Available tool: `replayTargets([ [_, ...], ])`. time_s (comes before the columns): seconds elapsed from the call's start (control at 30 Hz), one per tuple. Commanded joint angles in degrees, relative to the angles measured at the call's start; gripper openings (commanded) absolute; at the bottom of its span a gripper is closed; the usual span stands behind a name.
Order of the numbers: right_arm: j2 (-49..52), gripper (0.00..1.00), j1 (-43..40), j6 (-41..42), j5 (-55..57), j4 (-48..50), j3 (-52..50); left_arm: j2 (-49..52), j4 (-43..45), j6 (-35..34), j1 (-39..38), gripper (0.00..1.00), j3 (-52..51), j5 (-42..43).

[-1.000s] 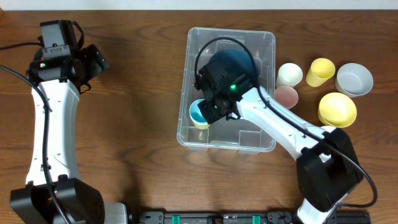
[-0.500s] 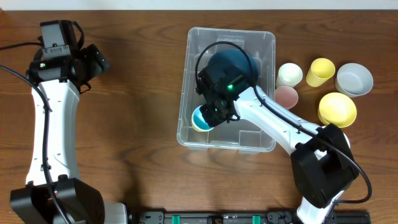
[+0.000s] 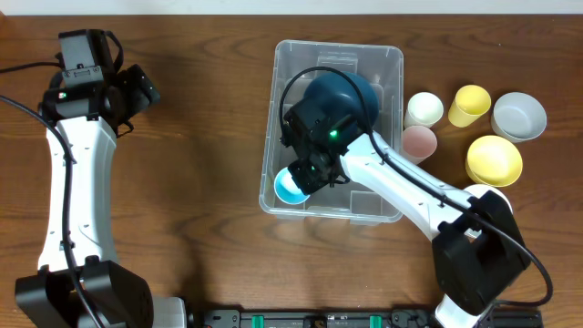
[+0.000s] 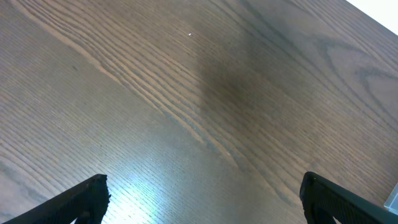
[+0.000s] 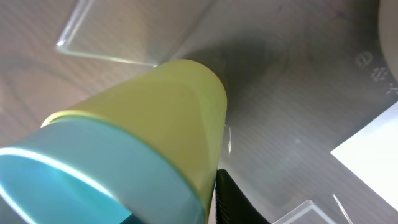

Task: Pack container
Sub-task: 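Lower light blue cup into the yellow cup and open right gripper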

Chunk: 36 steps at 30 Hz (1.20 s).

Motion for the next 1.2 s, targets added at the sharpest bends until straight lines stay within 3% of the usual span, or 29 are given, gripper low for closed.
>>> replayTargets([
  [0.0,-1.55,0.19,0.68,0.17,-0.72,-0.68,0.09,-0.46,-0.13,0.11,0.20,0.98,0.48,-0.72],
  [0.4,-1.55,0.10,0.68,0.15,-1.70,-1.66,0.09,-0.48,-0.13,0.11,0.20,0.98,0.48,-0.72],
  [0.6,-1.55,0.11,0.68,0.13,-2.67,-1.73,0.09,-0.46,-0.13,0.11,0.20,0.98,0.48,-0.72],
  [0.67,-1.55,0.17,0.68,0.11,-2.67,-1.81,0.09,-0.48,-0.13,0.11,0.20,0.98,0.48,-0.72],
  [0.73,-1.55,0.39,0.68,0.11,-2.64,-1.97,0.09,-0.46,-0.13,0.11,0.20,0.98,0.50,-0.72],
  [0.83,-1.55,0.54,0.68,0.07,-2.62,-1.86,0.09,-0.46,-0.13,0.13,0.20,0.98,0.48,-0.72],
  [1.17,-3.50,0.63,-0.98,-0.66,-1.73,0.44,2.23,-0.46,-0.13,0.11,0.20,0.98,0.48,-0.72],
])
